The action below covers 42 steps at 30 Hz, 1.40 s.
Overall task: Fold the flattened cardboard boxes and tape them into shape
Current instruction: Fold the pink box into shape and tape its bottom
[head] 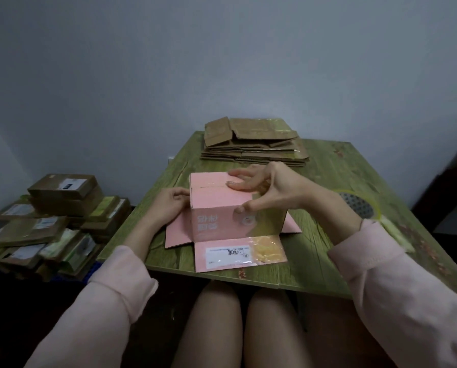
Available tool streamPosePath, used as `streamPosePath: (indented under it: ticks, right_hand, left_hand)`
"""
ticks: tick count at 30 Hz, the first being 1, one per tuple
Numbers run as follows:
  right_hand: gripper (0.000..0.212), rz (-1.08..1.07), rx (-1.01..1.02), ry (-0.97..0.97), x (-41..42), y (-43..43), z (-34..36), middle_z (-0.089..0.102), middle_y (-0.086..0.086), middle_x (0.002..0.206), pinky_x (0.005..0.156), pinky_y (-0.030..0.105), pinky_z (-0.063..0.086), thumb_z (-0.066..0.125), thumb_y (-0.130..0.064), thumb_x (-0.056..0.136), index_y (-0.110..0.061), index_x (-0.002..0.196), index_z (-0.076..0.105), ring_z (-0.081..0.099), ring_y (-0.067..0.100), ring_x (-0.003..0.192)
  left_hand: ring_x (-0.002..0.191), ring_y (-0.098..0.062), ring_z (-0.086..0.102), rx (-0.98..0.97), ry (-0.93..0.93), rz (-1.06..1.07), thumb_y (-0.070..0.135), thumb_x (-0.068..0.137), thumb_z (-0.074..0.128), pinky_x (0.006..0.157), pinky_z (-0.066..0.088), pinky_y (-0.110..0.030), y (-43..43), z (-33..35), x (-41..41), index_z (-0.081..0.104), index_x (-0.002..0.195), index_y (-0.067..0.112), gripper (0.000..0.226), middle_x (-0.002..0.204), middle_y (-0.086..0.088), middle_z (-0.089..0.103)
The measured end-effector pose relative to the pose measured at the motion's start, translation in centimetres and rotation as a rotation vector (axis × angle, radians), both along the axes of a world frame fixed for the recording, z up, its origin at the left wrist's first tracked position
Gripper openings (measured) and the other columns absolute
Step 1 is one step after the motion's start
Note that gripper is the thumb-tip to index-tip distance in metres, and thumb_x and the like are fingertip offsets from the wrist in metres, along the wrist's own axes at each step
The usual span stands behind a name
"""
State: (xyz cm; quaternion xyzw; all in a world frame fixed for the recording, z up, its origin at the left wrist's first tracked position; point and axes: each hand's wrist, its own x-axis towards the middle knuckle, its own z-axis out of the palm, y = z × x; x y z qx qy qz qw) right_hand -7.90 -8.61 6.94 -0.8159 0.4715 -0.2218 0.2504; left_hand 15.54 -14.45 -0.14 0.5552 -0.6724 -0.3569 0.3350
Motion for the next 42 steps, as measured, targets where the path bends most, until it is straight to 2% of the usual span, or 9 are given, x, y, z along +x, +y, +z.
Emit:
streamPosePath:
  ticks: [6,12,18,20,23,29,32,38,42]
  right_hand:
    - [0.045,-0.018,-0.011,0.014,0.1,-0.1,-0.6,0.047,-0.003,0.143,0.108,0.022,0.03,0.08,-0.02,0.073,-0.02,0.116,0.066,0.038,0.004,0.13]
    - [0.046,-0.03,-0.016,0.032,0.2,-0.7,-1.0,0.048,-0.002,0.142,0.11,0.02,0.025,0.08,-0.019,0.072,-0.021,0.116,0.067,0.039,0.004,0.131]
    - [0.046,0.016,0.042,0.035,-0.2,-0.8,-1.4,0.043,-0.008,0.146,0.116,0.026,0.019,0.076,-0.039,0.075,-0.031,0.119,0.064,0.026,0.005,0.139]
    - [0.043,0.017,0.095,-0.055,-0.2,-0.2,-1.4,0.045,-0.008,0.145,0.114,0.025,0.019,0.064,-0.053,0.079,-0.032,0.116,0.066,0.025,0.003,0.139]
    - [0.031,-0.168,0.052,-0.411,-0.5,0.0,-1.9,0.055,0.002,0.135,0.108,0.022,0.035,0.062,-0.031,0.087,-0.013,0.112,0.069,0.045,0.001,0.128]
    - [0.042,-0.468,0.067,-0.556,-1.4,0.2,-3.9,0.06,-0.002,0.121,0.087,0.015,0.048,0.065,-0.021,0.089,-0.019,0.13,0.057,0.057,0.003,0.106]
    - [0.04,-0.598,-0.033,-0.612,-1.8,0.7,-4.3,0.059,0.0,0.129,0.1,0.034,0.047,0.054,-0.03,0.095,-0.015,0.132,0.054,0.054,0.011,0.117]
    - [0.035,-0.797,-0.231,-0.106,-7.0,4.6,-3.6,0.065,-0.002,0.114,0.096,0.031,0.041,0.058,-0.034,0.092,-0.014,0.12,0.064,0.062,0.012,0.102]
    - [0.063,-0.795,-0.068,0.191,-10.0,6.8,-3.3,0.062,0.006,0.122,0.097,0.036,0.043,0.067,-0.048,0.08,-0.012,0.129,0.055,0.057,0.023,0.113]
  left_hand:
    - [0.079,-0.024,0.062,-0.093,-0.098,0.167,0.015,0.086,0.06,0.069,0.043,-0.029,-0.8,-0.5,0.1,0.069,0.08,0.021,0.013,0.083,-0.005,0.068]
    - [0.109,-0.002,0.052,-0.382,0.131,0.078,0.038,0.095,0.046,0.088,0.038,-0.016,3.9,3.9,-0.9,0.063,0.121,0.02,0.036,0.117,0.012,0.061]
    - [0.137,-0.007,0.033,-0.577,-0.484,-0.276,0.061,0.085,0.024,0.113,0.017,-0.021,6.0,1.7,-2.6,0.044,0.139,0.017,0.073,0.145,0.003,0.043]
    - [0.136,-0.009,0.036,-0.593,-0.484,-0.261,0.061,0.086,0.02,0.113,0.019,-0.024,5.9,1.5,-2.6,0.045,0.139,0.017,0.073,0.143,0.002,0.045]
    - [0.132,-0.008,0.041,-0.61,-0.49,-0.24,0.06,0.087,0.023,0.111,0.023,-0.023,6.0,1.8,-2.5,0.052,0.134,0.018,0.07,0.139,0.003,0.051]
    - [0.127,-0.013,0.048,-0.648,-0.577,-0.188,0.065,0.082,0.027,0.106,0.031,-0.027,6.8,2.5,-3.0,0.057,0.128,0.018,0.072,0.134,0.005,0.056]
    - [0.124,-0.017,0.05,-0.663,-0.613,-0.159,0.064,0.083,0.029,0.104,0.035,-0.032,7.1,2.7,-3.6,0.056,0.127,0.015,0.071,0.133,0.001,0.056]
    - [0.117,-0.024,0.051,-0.684,-0.696,-0.091,0.053,0.088,0.039,0.101,0.034,-0.036,7.5,4.3,-5.6,0.05,0.127,0.01,0.059,0.13,-0.006,0.053]
    - [0.114,-0.026,0.049,-0.671,-0.699,-0.054,0.049,0.089,0.048,0.099,0.034,-0.038,7.9,5.7,-6.6,0.04,0.132,0.009,0.059,0.133,-0.008,0.043]
